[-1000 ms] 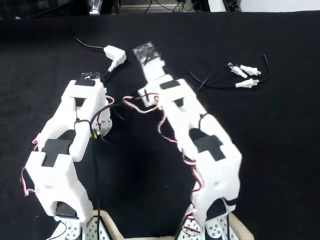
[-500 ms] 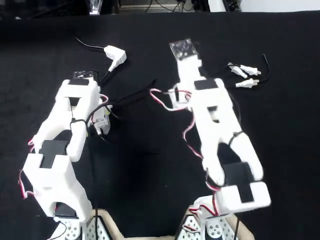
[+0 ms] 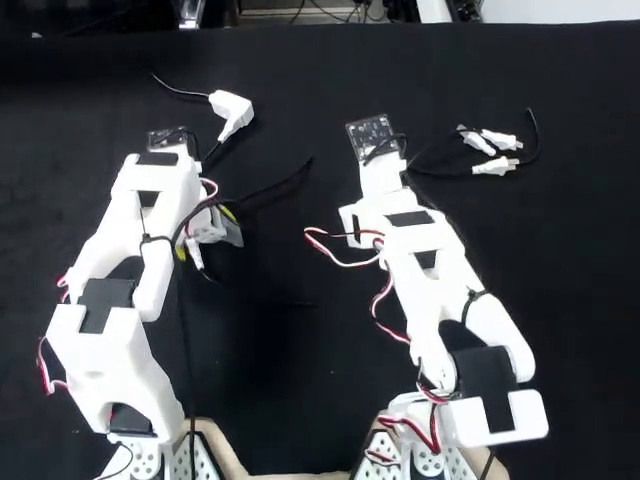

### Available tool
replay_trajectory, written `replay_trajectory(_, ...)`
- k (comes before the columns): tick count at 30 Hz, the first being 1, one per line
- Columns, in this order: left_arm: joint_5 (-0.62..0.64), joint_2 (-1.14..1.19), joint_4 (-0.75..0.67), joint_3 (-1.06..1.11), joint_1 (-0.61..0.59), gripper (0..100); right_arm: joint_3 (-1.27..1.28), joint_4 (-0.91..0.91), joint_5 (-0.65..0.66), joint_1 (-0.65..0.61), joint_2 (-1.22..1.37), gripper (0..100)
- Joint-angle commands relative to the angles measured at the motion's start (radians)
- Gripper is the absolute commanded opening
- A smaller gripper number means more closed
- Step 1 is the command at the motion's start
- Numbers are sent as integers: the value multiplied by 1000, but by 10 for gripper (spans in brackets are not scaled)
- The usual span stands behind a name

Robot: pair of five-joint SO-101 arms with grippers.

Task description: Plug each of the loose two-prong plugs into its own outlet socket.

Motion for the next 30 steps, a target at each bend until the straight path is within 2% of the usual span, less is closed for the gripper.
replay_trajectory(1, 5, -40, -9, -61, 2, 287, -25, -15, 6, 8, 8, 119)
replay_trajectory(7, -6, -38, -15, -61, 22, 22, -47, -11, 6, 8, 39, 119)
replay_trajectory(10, -6, -35, -14, -59, 27, 59, -47, -11, 6, 8, 42, 119)
replay_trajectory(16, -9, -40, -8, -61, 38, 28, -47, -8, 6, 12, 36, 119)
replay_trajectory(20, -121, -40, -9, -51, 73, 27, -50, 11, 35, 35, 27, 119)
replay_trajectory(25, -198, -40, -14, -56, 88, 27, -53, 60, 34, 75, -56, 119)
replay_trajectory(30, -359, -40, -15, -51, 120, 27, -51, 60, 31, 138, -111, 119)
